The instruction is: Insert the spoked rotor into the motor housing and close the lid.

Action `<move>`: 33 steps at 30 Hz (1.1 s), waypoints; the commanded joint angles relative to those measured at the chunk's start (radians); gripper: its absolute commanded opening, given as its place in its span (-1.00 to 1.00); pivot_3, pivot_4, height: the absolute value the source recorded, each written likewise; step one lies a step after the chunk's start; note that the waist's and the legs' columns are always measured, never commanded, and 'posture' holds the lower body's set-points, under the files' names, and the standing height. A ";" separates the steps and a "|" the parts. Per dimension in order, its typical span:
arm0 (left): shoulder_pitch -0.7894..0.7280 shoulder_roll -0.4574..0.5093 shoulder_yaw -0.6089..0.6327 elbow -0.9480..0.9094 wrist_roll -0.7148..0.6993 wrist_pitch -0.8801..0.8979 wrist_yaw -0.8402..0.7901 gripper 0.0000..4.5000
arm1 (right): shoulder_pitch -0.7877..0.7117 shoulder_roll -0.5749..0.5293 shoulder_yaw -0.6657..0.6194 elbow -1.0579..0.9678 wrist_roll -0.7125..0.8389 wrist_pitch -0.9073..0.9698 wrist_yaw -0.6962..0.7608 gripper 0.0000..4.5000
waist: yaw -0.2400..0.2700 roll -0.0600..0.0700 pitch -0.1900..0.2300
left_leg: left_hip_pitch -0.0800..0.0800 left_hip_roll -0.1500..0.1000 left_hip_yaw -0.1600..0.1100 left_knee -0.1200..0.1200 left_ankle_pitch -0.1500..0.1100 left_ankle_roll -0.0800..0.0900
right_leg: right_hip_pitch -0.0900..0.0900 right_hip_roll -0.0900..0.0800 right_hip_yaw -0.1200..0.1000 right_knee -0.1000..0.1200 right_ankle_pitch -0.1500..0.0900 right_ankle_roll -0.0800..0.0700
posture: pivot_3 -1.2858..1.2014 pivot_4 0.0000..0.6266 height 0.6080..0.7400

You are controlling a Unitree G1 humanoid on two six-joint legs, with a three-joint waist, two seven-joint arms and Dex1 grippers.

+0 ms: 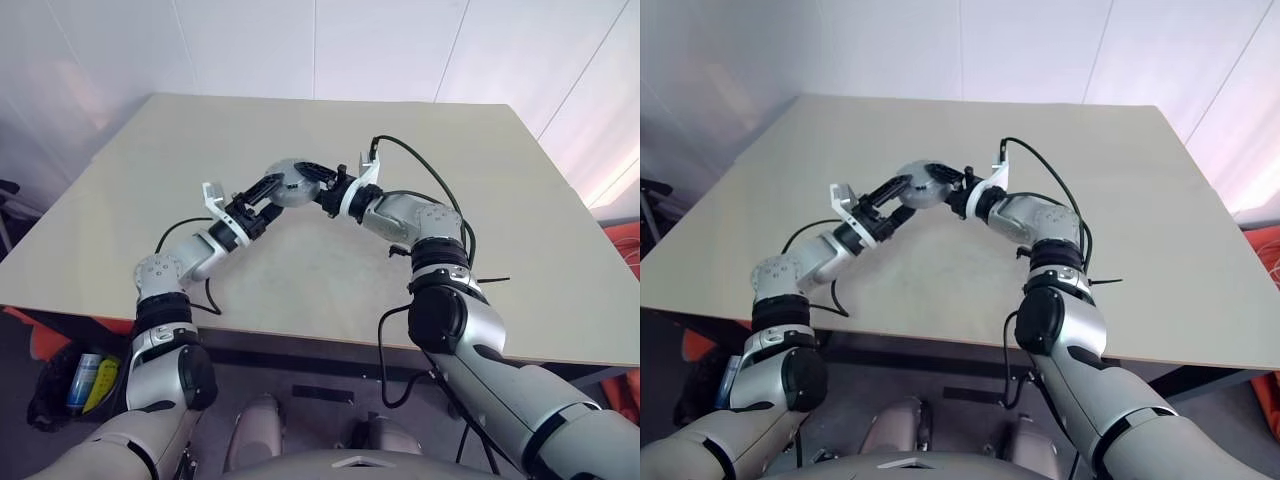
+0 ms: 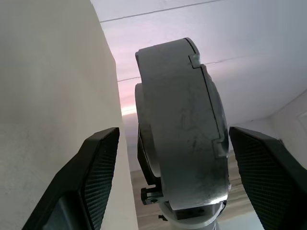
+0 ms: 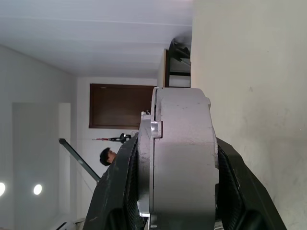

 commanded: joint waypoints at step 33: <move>-0.045 -0.015 -0.004 0.009 -0.023 -0.064 -0.092 0.02 | -0.002 0.006 0.045 -0.115 0.067 -0.001 0.023 -0.08 | -0.001 0.000 0.000 | 0.000 0.000 0.000 0.000 0.000 0.000 | 0.000 0.000 0.000 0.000 0.000 0.000 | 0.03 -1.00 1.00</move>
